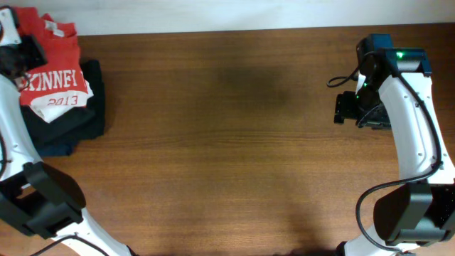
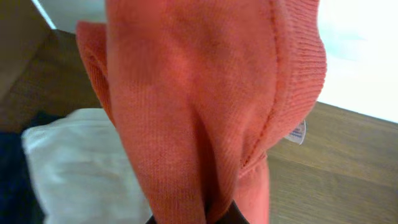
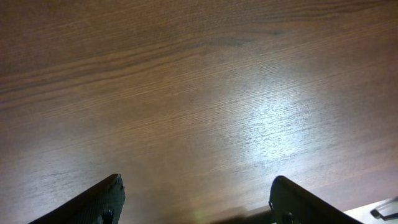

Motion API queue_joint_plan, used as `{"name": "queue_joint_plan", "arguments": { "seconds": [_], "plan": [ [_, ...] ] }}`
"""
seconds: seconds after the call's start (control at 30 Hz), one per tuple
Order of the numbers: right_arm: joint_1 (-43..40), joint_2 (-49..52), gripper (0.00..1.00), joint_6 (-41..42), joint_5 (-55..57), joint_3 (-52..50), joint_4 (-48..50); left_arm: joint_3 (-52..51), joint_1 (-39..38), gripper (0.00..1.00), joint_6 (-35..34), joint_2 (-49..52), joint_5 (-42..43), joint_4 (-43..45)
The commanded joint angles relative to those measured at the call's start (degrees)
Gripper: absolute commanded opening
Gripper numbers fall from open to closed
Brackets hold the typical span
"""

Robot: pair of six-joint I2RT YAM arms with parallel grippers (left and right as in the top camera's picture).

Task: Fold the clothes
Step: 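Carry the bundle with the left gripper onto the clothes stack at upper left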

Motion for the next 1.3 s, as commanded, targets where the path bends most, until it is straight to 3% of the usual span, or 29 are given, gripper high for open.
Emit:
{"name": "queue_joint_plan", "arguments": {
  "seconds": [0.0,0.17,0.2,0.3,0.33,0.5,0.6,0.83,1.0,1.13,1.27],
  "plan": [
    [-0.4,-1.1,0.79,-0.5,0.1,0.9,-0.3,1.1,1.8,0.01,-0.3,3.0,0.5,1.9],
    [-0.4,-1.1,0.79,-0.5,0.1,0.9,-0.6,1.1,4.6,0.02,-0.3,7.0,0.4,5.9],
    [-0.4,-1.1,0.78,-0.5,0.1,0.9,-0.7,1.1,5.5,0.29,-0.3,7.9,0.4,7.2],
    [-0.4,-1.1,0.79,-0.5,0.1,0.9,-1.0,1.1,7.2,0.95,-0.3,9.0,0.4,8.5],
    [-0.4,-1.1,0.79,-0.5,0.1,0.9,-1.1,1.6,8.2,0.99,-0.8,8.7,0.9,9.7],
    [-0.4,-1.1,0.79,-0.5,0.1,0.9,-1.2,13.7,9.8,0.99,-3.2,6.0,14.3,8.0],
    [-0.4,-1.1,0.79,-0.5,0.1,0.9,-1.2,14.5,7.9,0.99,-3.2,6.3,25.2,6.0],
    [-0.4,-1.1,0.78,-0.5,0.1,0.9,-1.4,4.9,5.4,0.99,-3.1,14.6,28.3,0.0],
    [-0.4,-1.1,0.79,-0.5,0.1,0.9,-2.7,-4.0,8.3,0.99,-2.7,22.8,22.5,0.9],
    [-0.4,-1.1,0.79,-0.5,0.1,0.9,-2.7,-5.2,12.0,0.99,-2.6,25.1,31.2,1.5],
    [-0.4,-1.1,0.79,-0.5,0.1,0.9,-2.8,-4.6,12.7,0.99,-1.7,22.6,32.9,1.4]
  ]
}}
